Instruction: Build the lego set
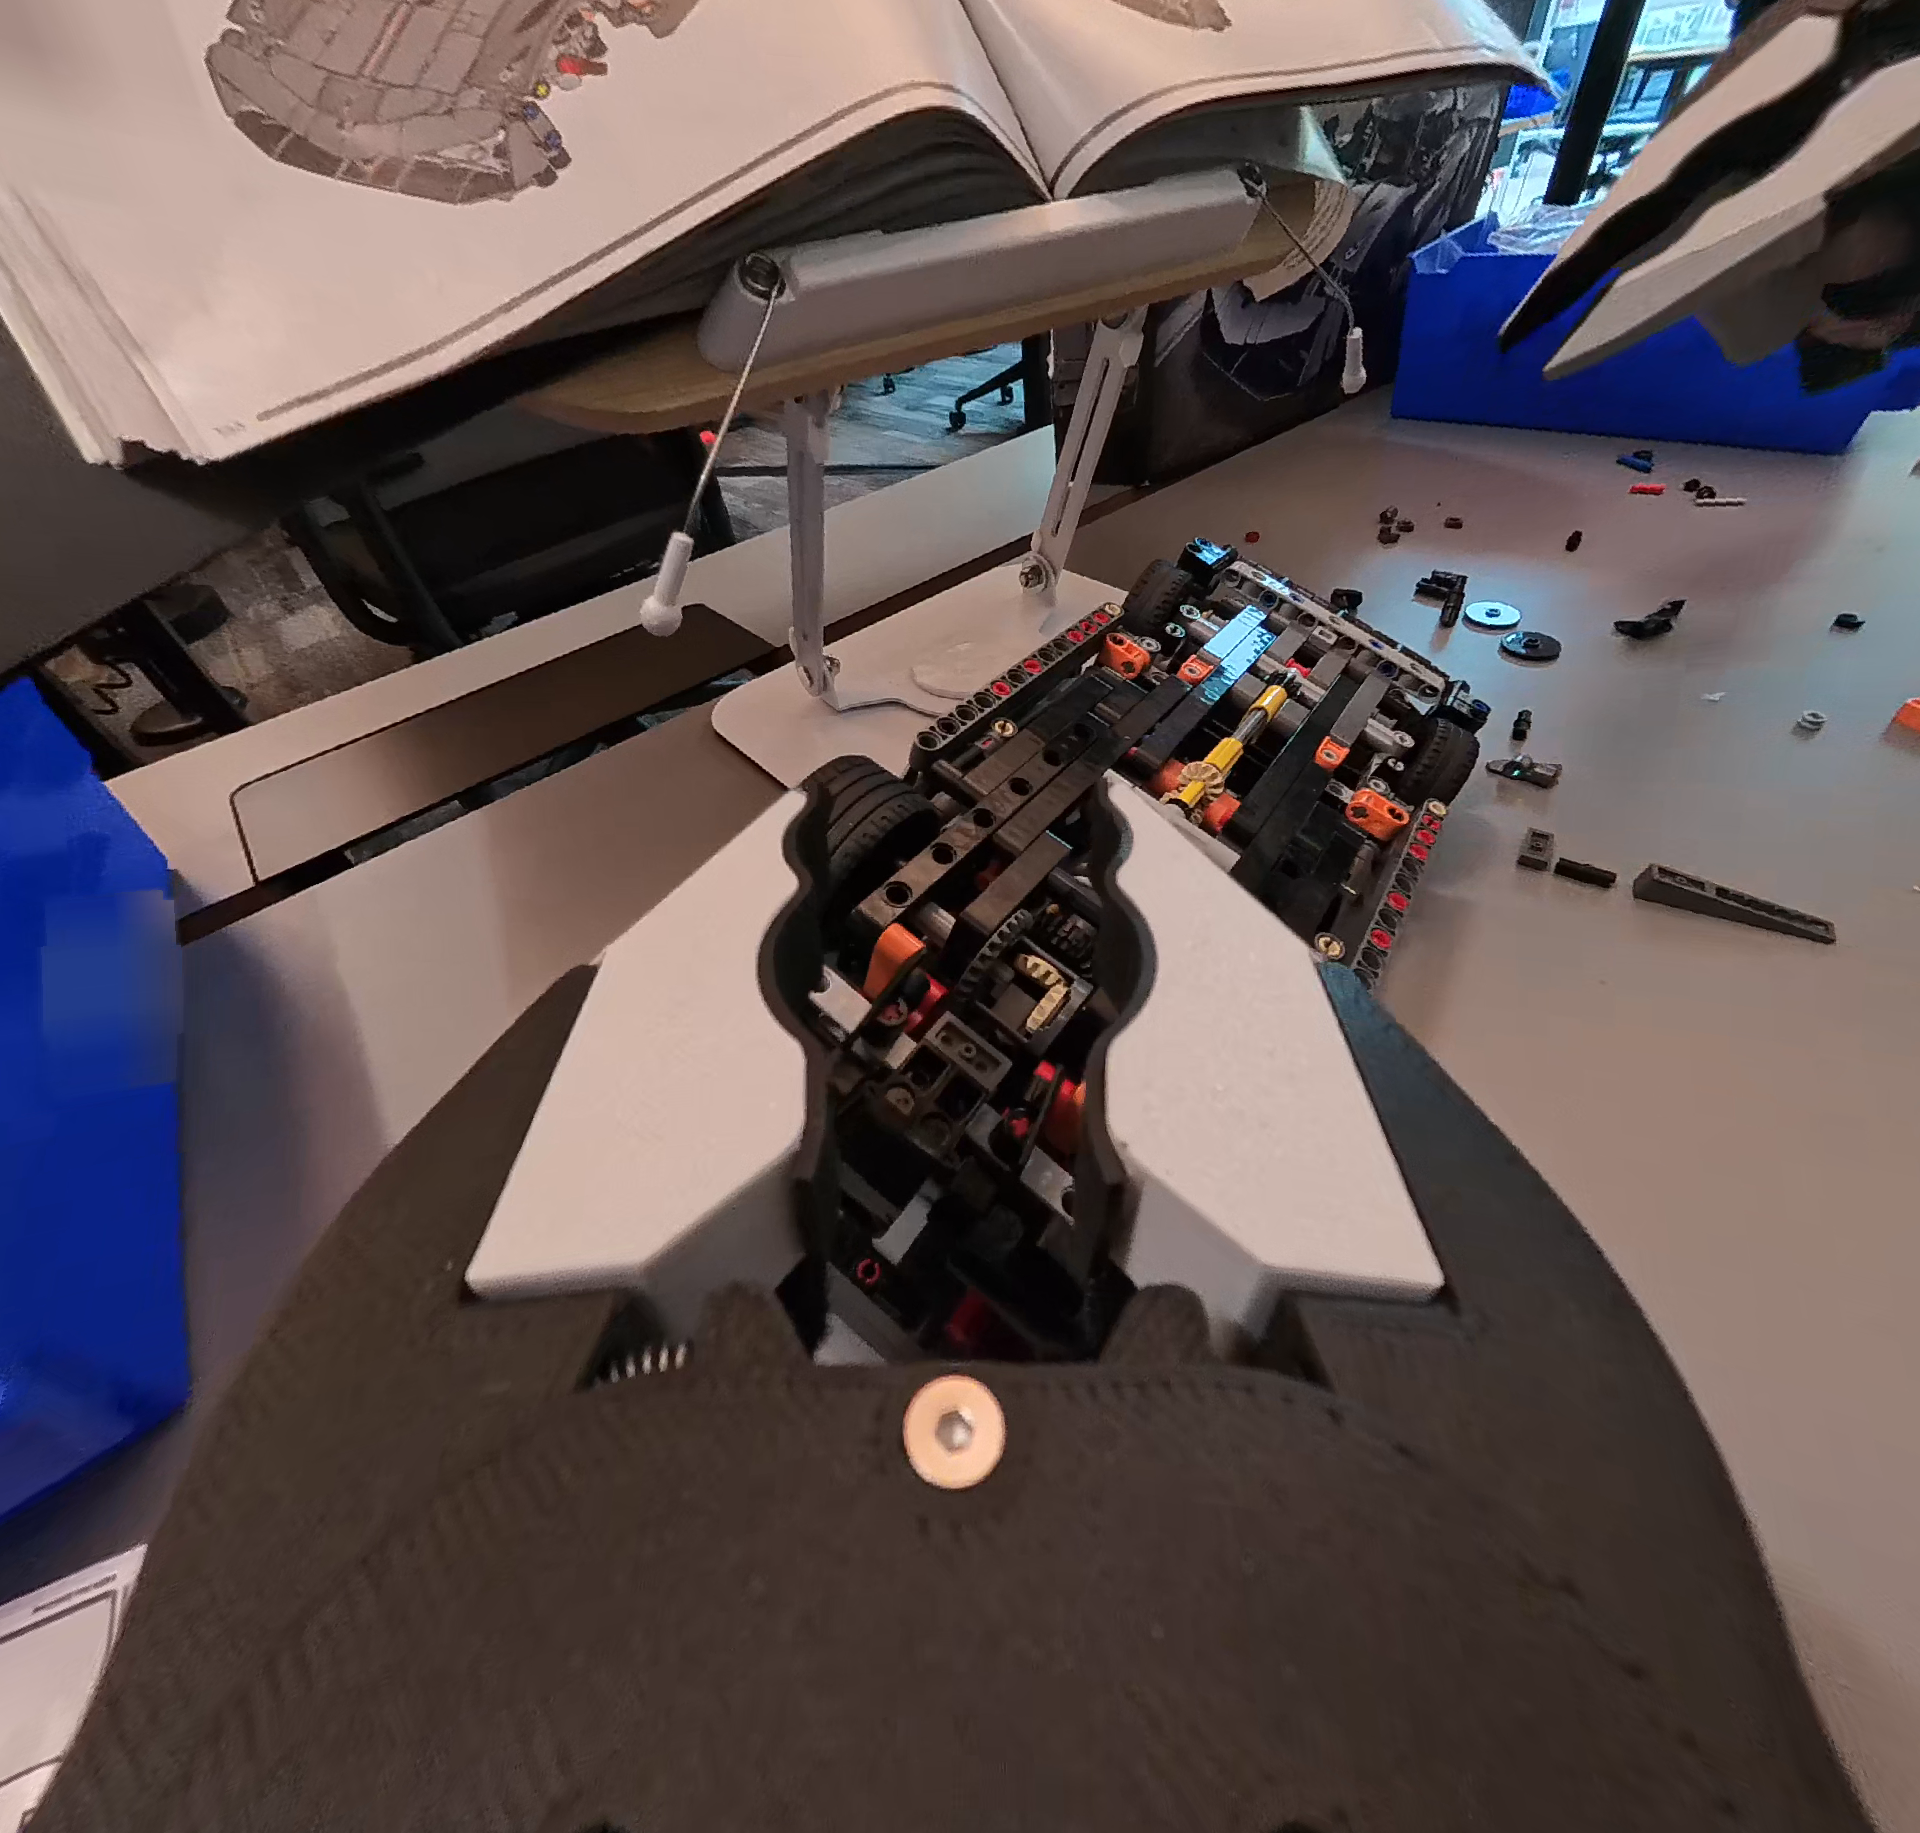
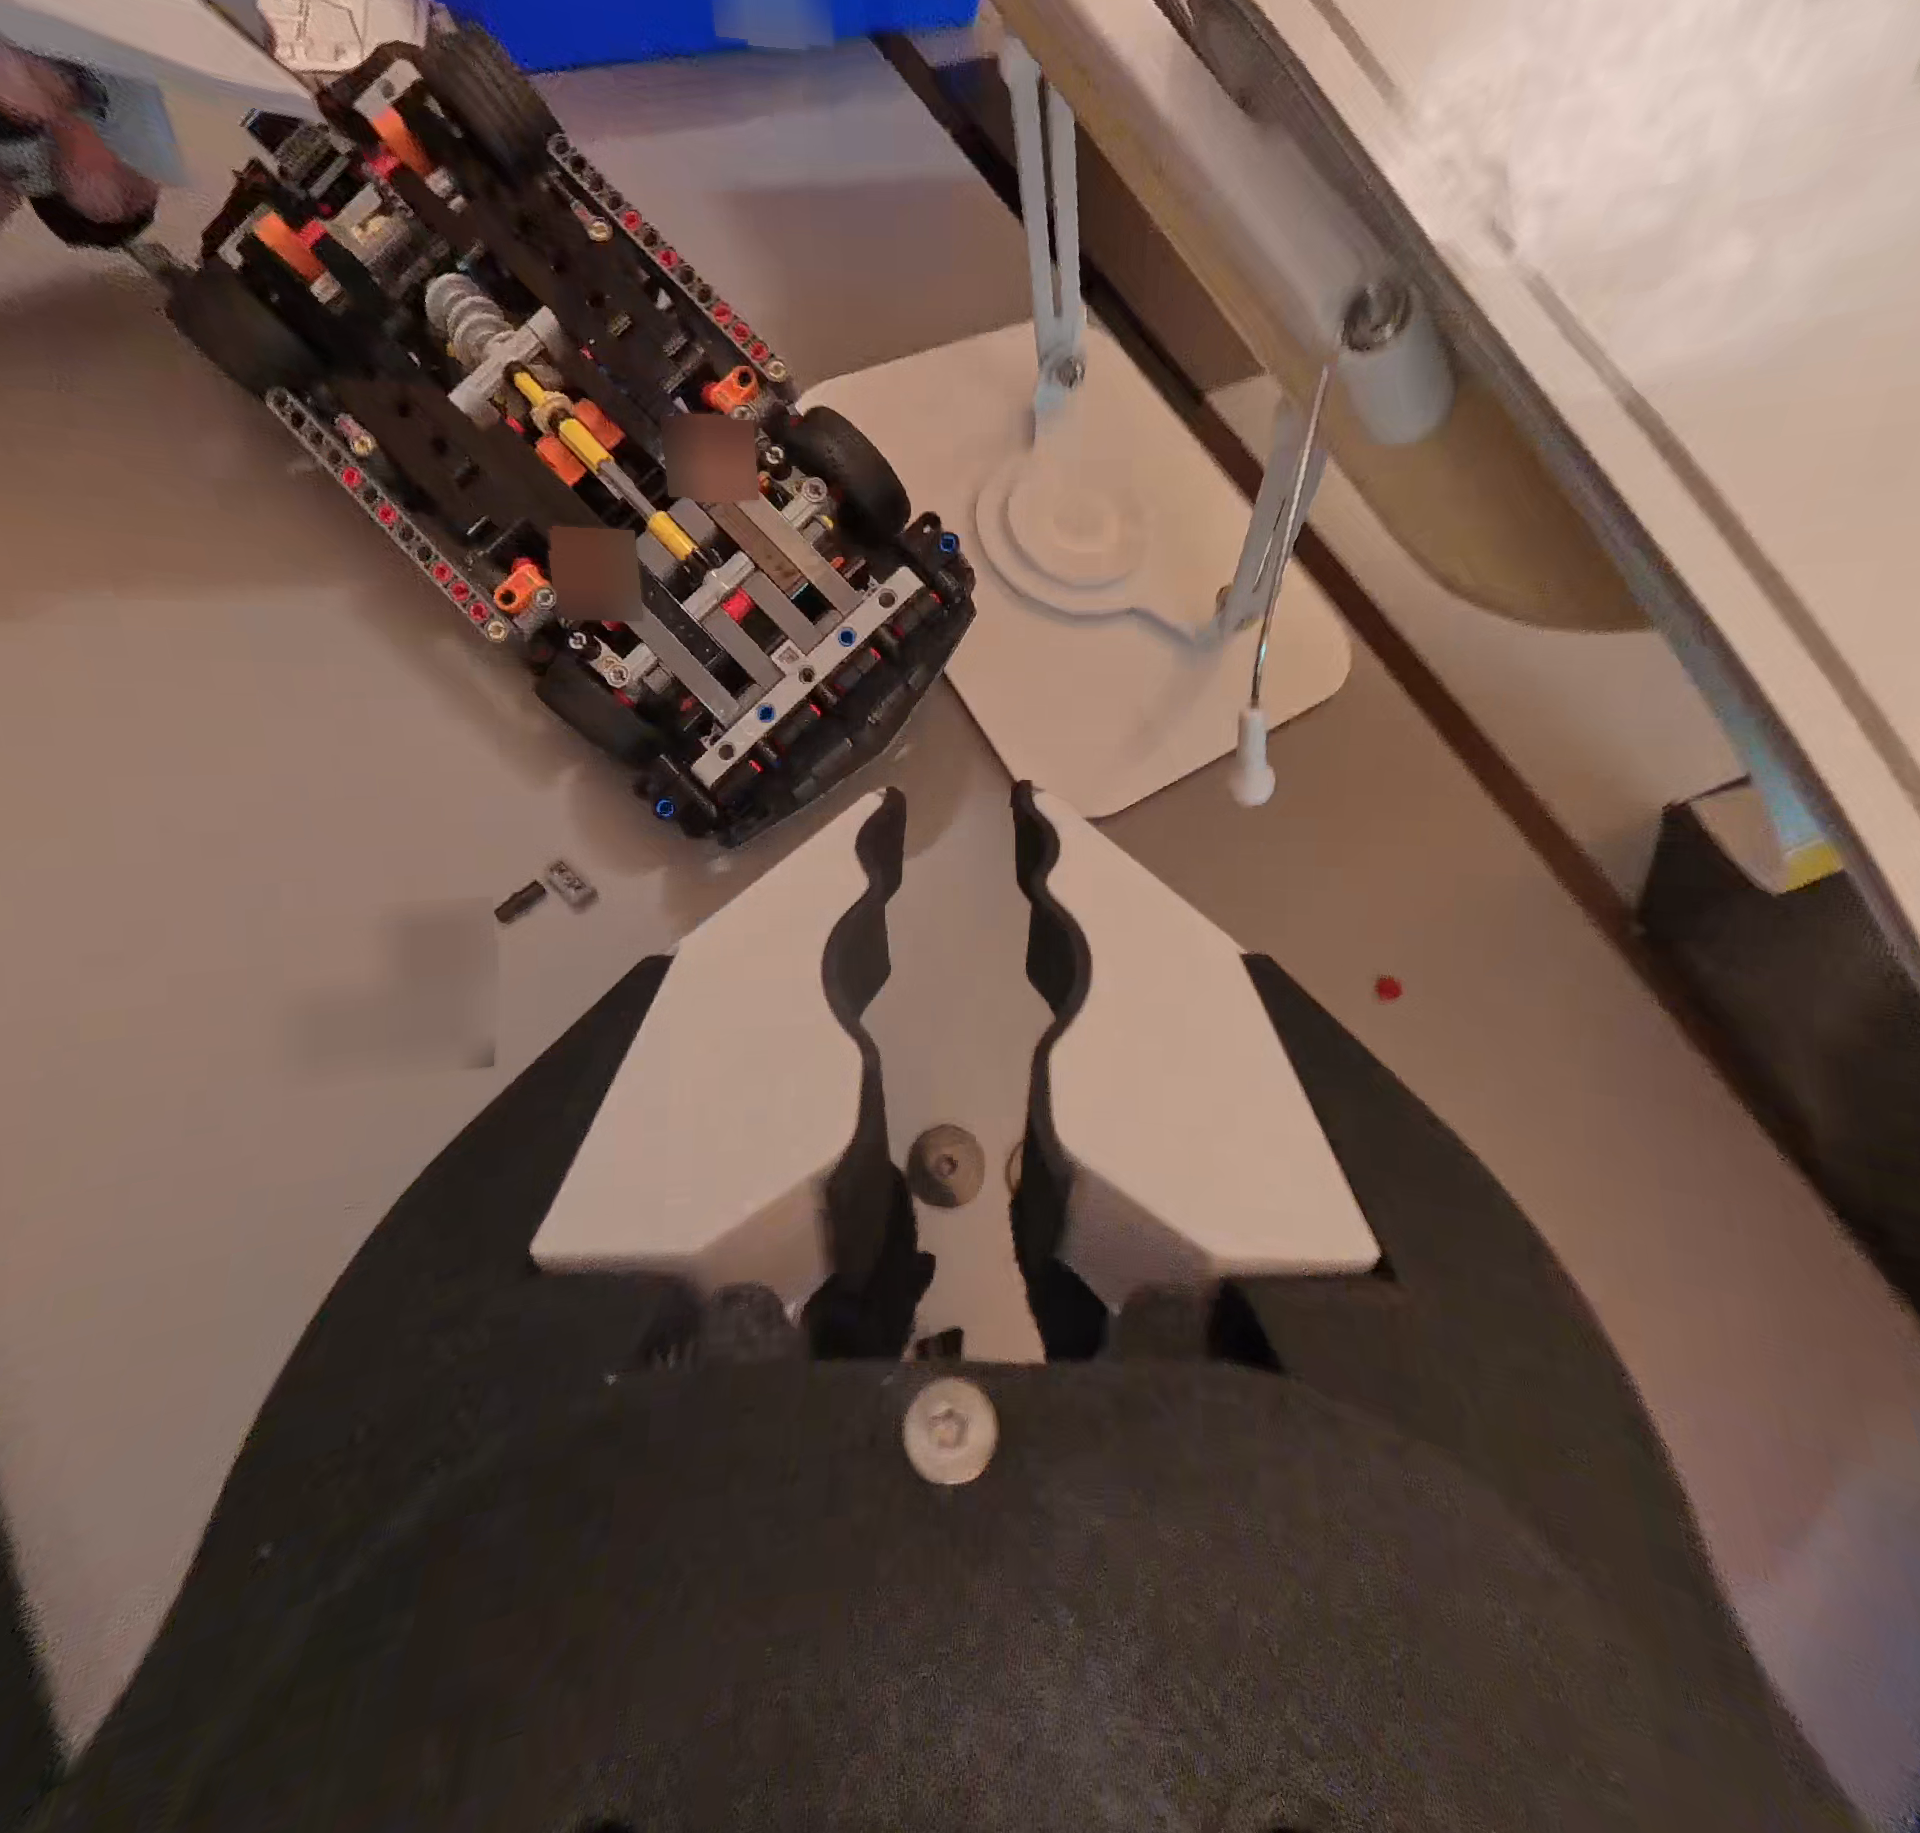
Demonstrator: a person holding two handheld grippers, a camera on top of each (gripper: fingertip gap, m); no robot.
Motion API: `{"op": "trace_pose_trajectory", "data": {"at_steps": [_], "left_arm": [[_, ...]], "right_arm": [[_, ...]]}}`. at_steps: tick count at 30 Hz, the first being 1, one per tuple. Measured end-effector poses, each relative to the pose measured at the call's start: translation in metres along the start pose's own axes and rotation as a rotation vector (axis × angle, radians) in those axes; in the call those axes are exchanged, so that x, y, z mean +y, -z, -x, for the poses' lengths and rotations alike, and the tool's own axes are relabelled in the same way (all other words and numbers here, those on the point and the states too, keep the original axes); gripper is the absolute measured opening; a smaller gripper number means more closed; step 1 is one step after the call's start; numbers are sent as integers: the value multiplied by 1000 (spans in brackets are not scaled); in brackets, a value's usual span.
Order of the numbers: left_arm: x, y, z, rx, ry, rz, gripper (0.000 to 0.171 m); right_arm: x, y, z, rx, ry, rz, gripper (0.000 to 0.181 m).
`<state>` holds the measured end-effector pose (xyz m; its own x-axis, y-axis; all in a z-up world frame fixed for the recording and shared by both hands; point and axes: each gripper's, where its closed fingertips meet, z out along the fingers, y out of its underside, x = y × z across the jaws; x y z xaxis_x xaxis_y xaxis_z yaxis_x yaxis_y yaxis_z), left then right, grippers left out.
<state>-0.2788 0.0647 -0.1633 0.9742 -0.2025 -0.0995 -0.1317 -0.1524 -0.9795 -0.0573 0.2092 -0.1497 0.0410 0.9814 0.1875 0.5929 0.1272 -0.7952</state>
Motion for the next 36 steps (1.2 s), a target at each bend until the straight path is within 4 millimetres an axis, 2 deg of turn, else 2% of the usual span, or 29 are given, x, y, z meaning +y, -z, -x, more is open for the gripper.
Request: {"op": "trace_pose_trajectory", "data": {"at_steps": [4, 6, 8, 10, 15, 18, 24, 36], "left_arm": [[-3, 0, -2, 7, -10, -8, 47], [-1, -1, -3, 8, -13, 3, 47], [0, -2, -4, 11, -11, 5, 47], [1, -2, -4, 12, -8, 5, 47], [0, -2, -3, 6, -13, 5, 48], [0, -2, -2, 4, -11, 5, 48], [0, -2, -3, 9, -6, 4, 48], [-6, 2, -3, 8, 0, -23, 49]], "right_arm": [[-6, 6, 14, 72, 194, -39, 15], [1, 5, 22, 70, 258, -34, 12], [10, 0, 23, 76, 273, 14, 14], [18, -5, 22, 83, 263, 40, 18], [22, -14, 35, 51, 179, 41, 23], [28, -18, 49, 29, 118, 51, 27], [30, -17, 86, -1, 120, 70, 33], [43, 15, 111, 67, 48, 98, 40]]}}
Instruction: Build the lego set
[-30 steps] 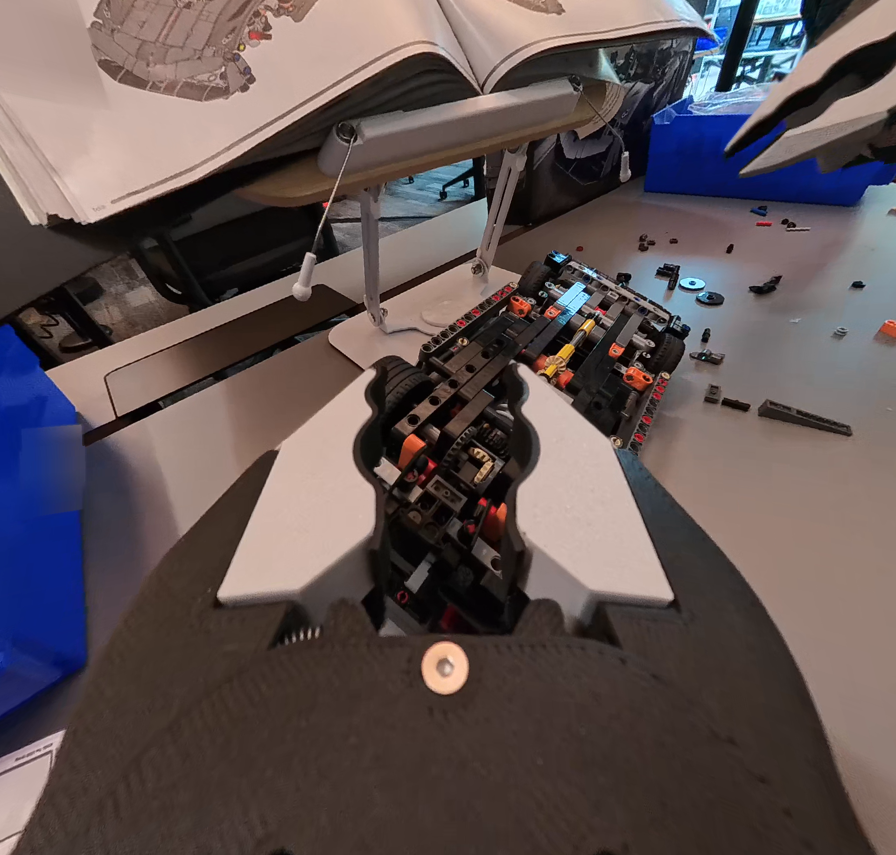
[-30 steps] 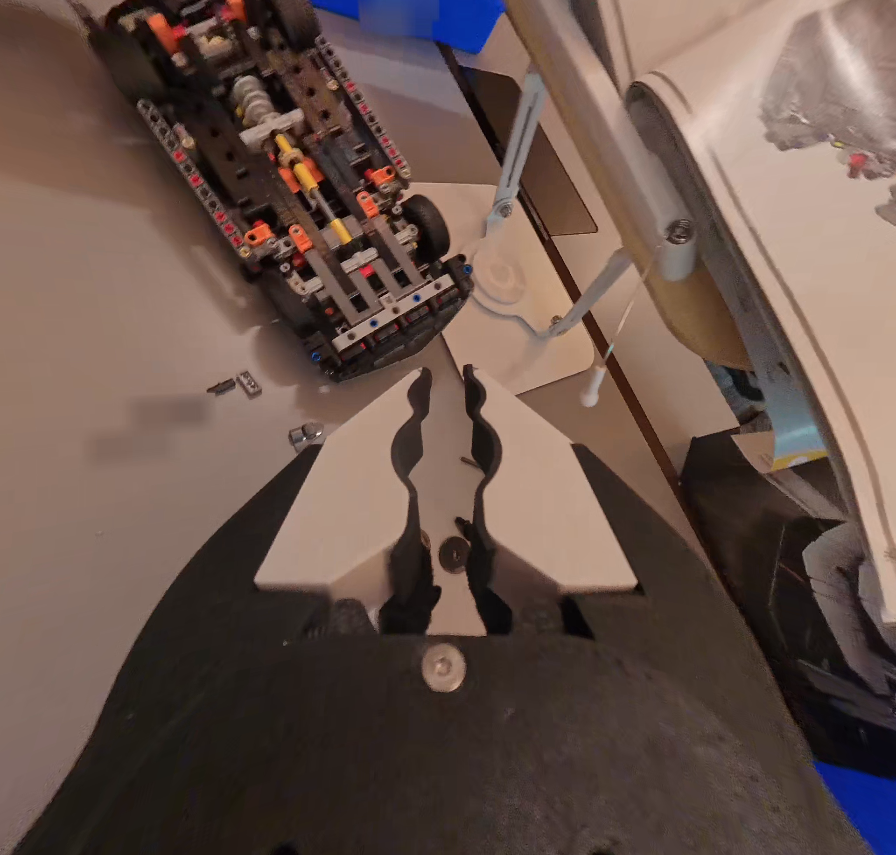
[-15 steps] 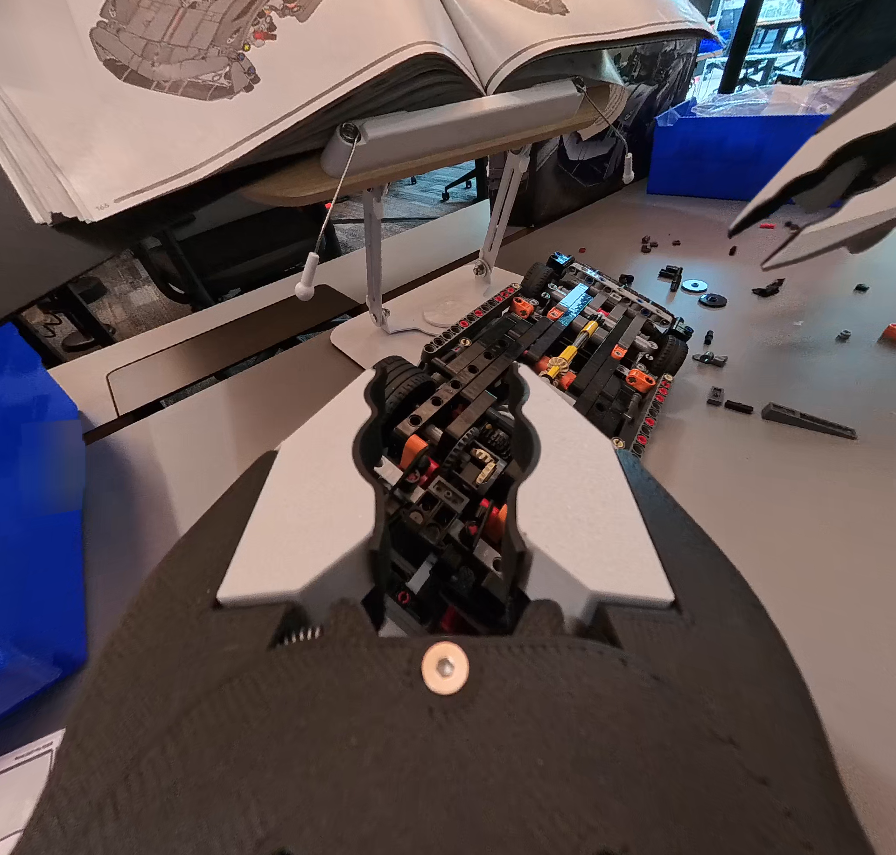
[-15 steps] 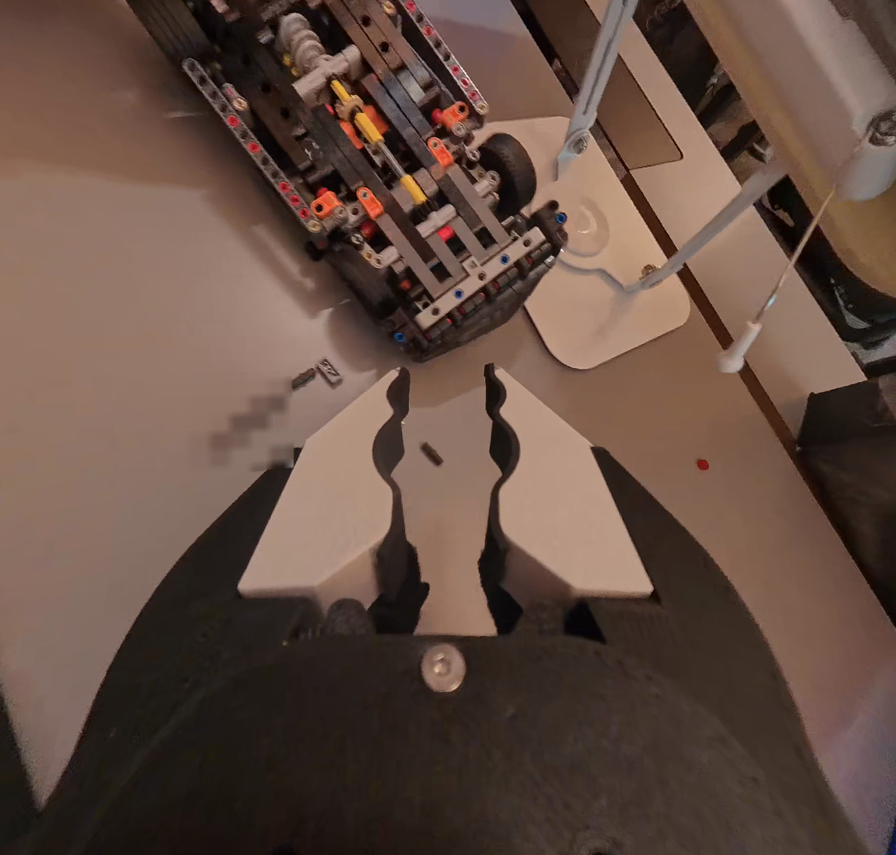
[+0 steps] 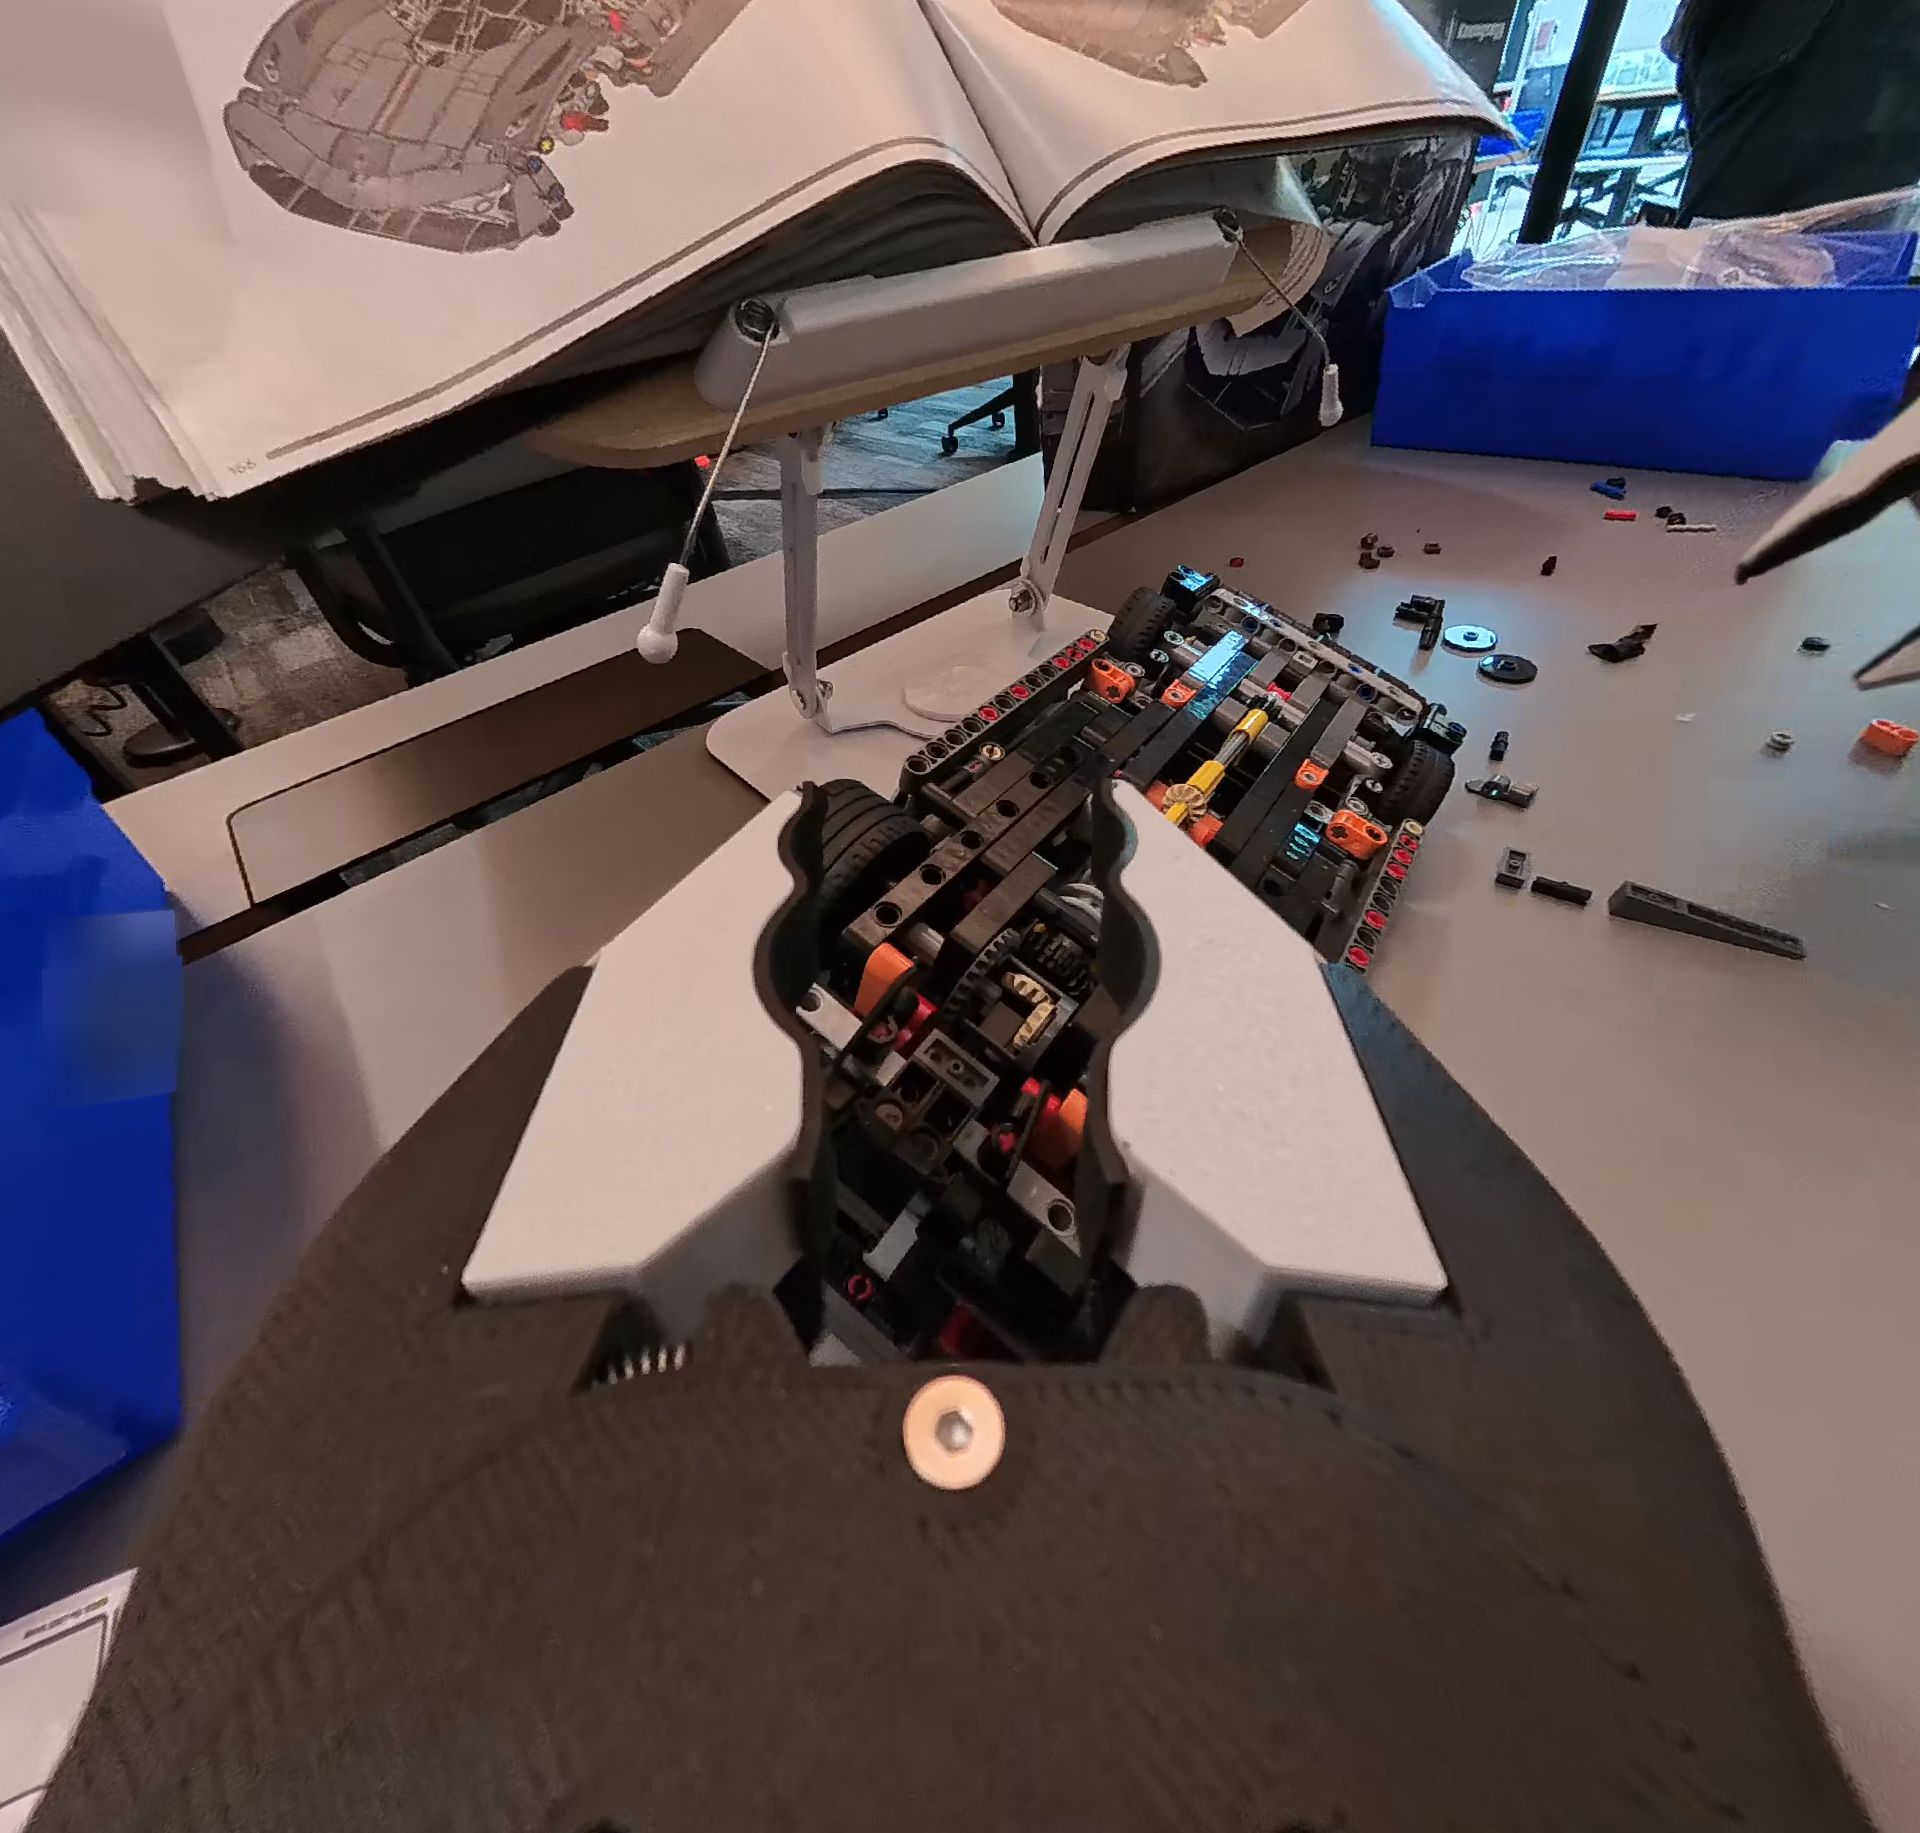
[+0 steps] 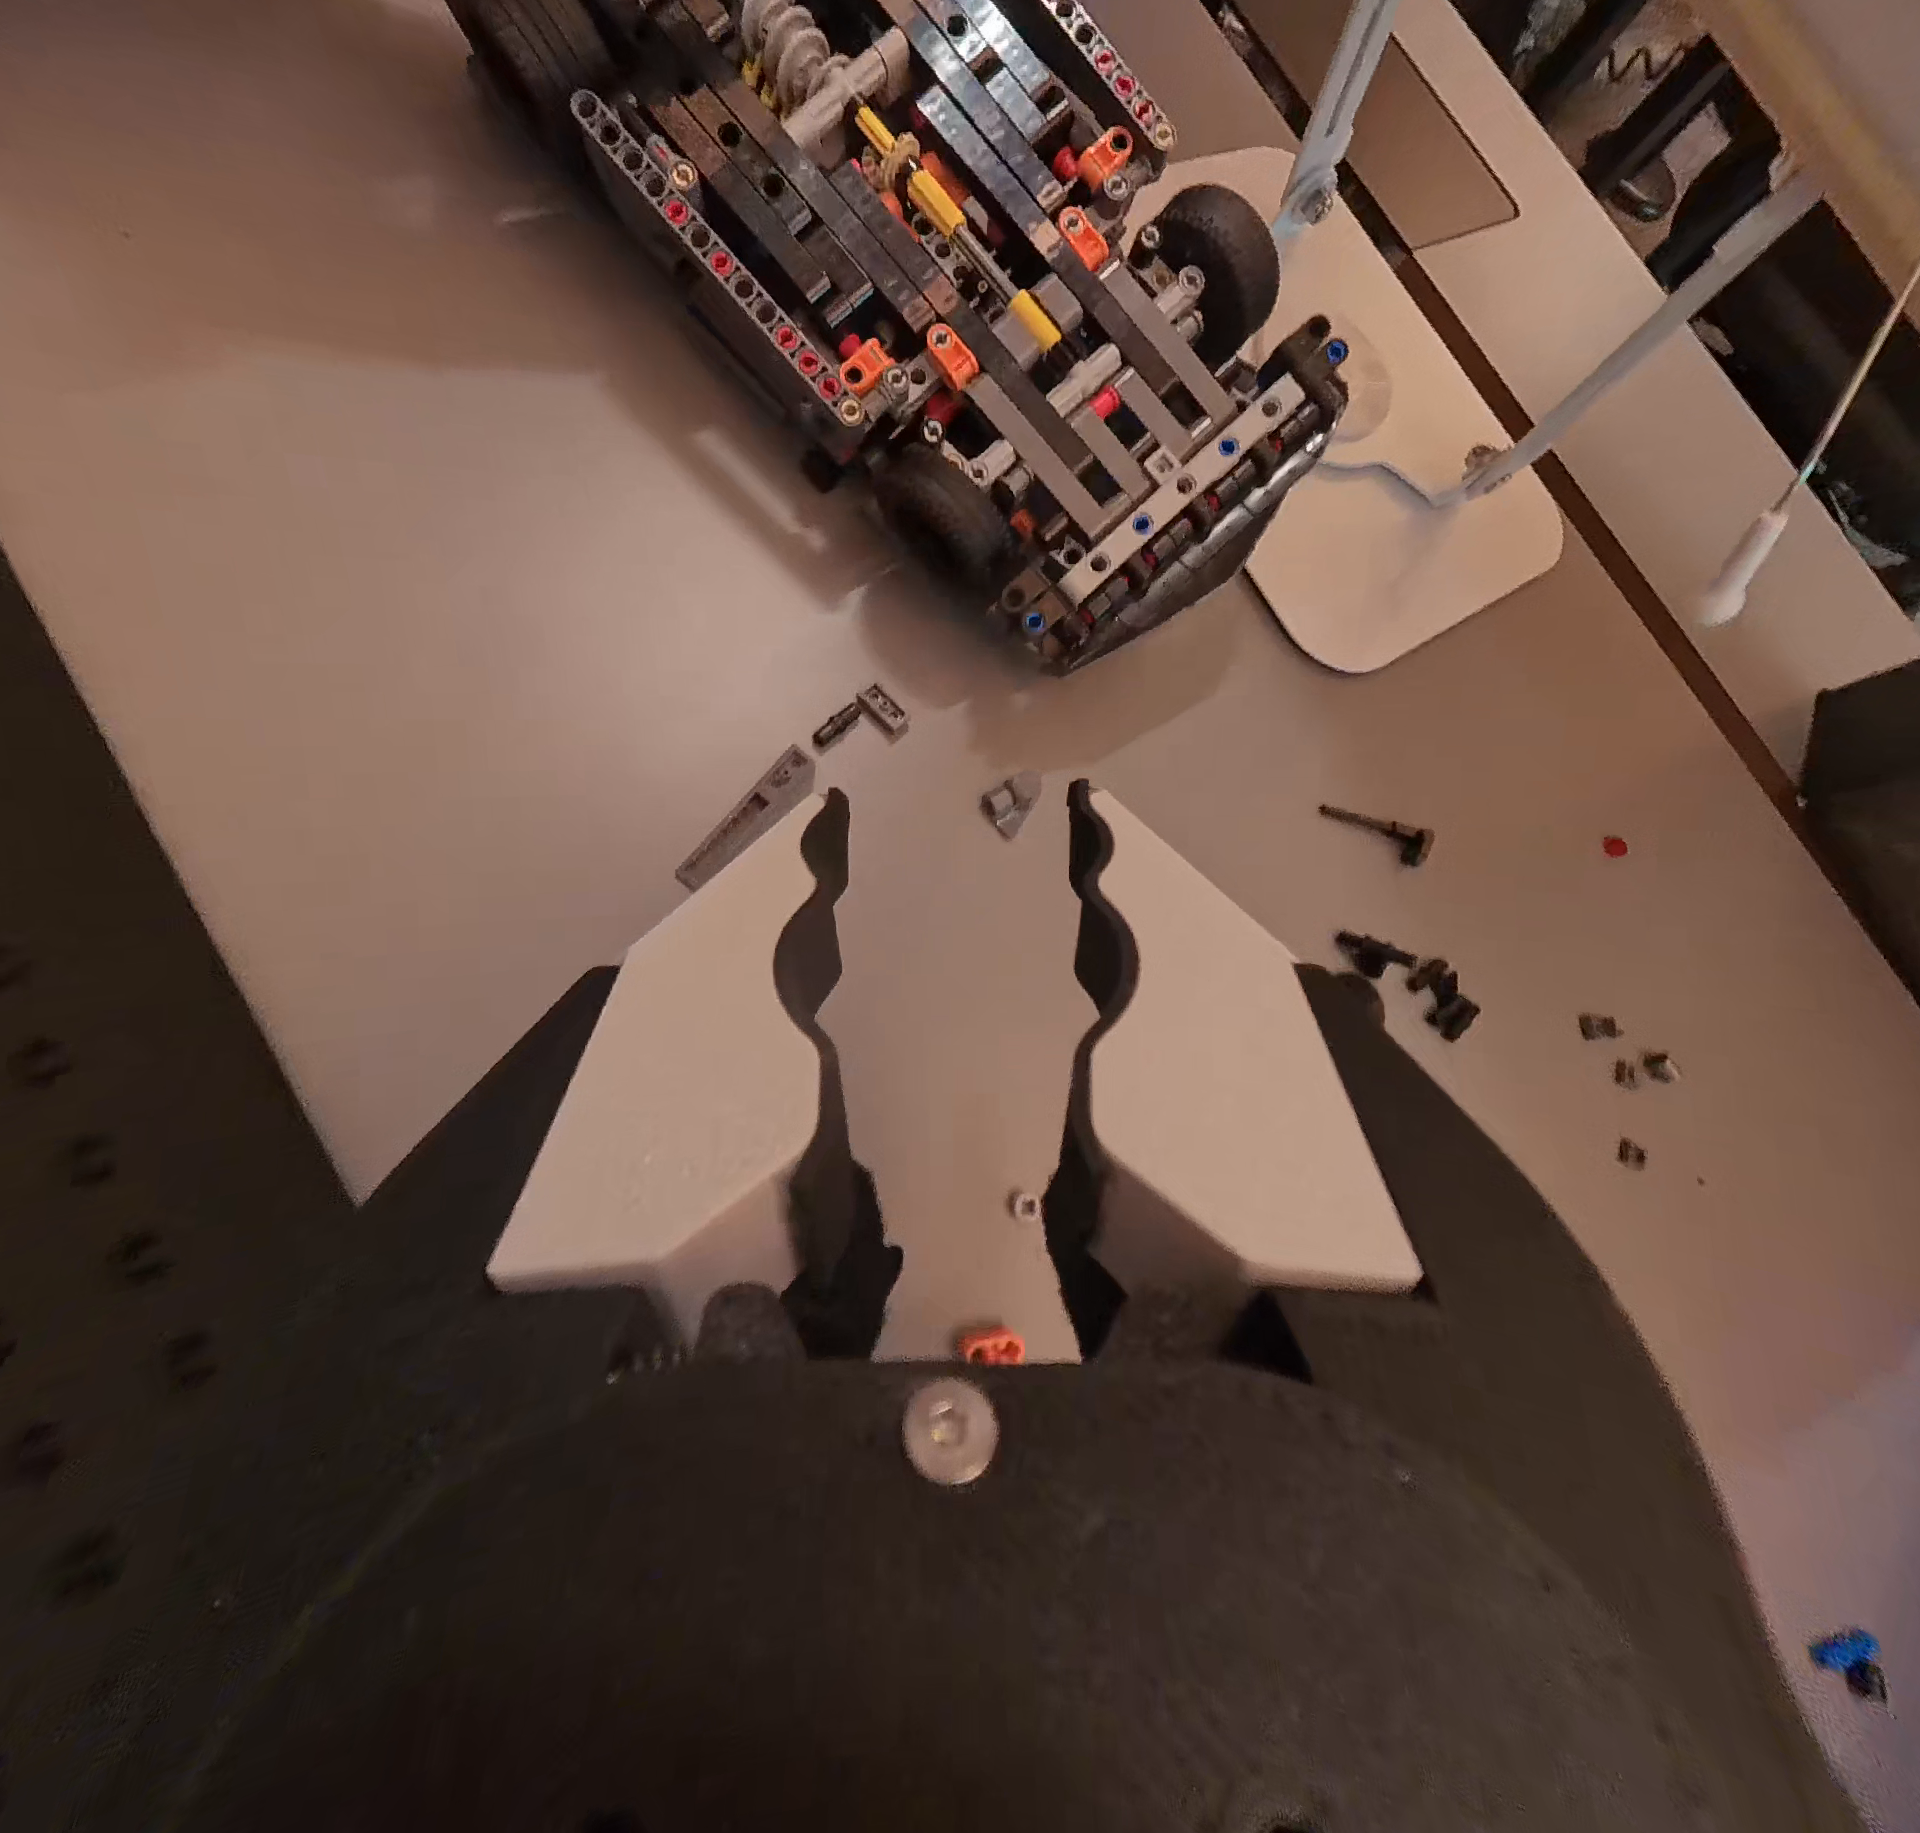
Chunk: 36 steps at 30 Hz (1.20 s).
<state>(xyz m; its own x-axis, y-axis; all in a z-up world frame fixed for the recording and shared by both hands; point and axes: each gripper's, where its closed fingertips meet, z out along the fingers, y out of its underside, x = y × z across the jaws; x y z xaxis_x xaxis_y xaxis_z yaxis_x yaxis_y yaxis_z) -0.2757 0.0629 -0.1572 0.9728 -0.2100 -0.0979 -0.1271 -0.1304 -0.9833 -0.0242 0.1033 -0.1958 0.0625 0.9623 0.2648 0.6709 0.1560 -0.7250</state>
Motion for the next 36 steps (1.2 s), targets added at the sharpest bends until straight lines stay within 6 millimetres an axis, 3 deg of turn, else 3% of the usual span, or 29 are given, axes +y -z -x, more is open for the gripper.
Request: {"op": "trace_pose_trajectory", "data": {"at_steps": [5, 11, 19, 29, 32, 36], "left_arm": [[0, -1, -2, 4, -6, 0, 49], [-3, 2, 0, 1, 1, -10, 50], [-3, 1, -4, 9, -6, -9, 50], [0, 0, -2, 4, 5, -2, 49], [2, -2, -2, 2, -1, 7, 49], [6, -3, 0, -5, -2, 20, 49]], "right_arm": [[14, 13, 7, 30, -22, 24, 45], [40, 44, 11, 121, -18, 56, 47], [88, 95, -22, 257, -150, 64, 49], [117, 129, -107, 442, -200, 57, 54], [126, 142, -146, 525, -212, 47, 55], [152, 168, -202, 647, -264, 59, 62]]}}
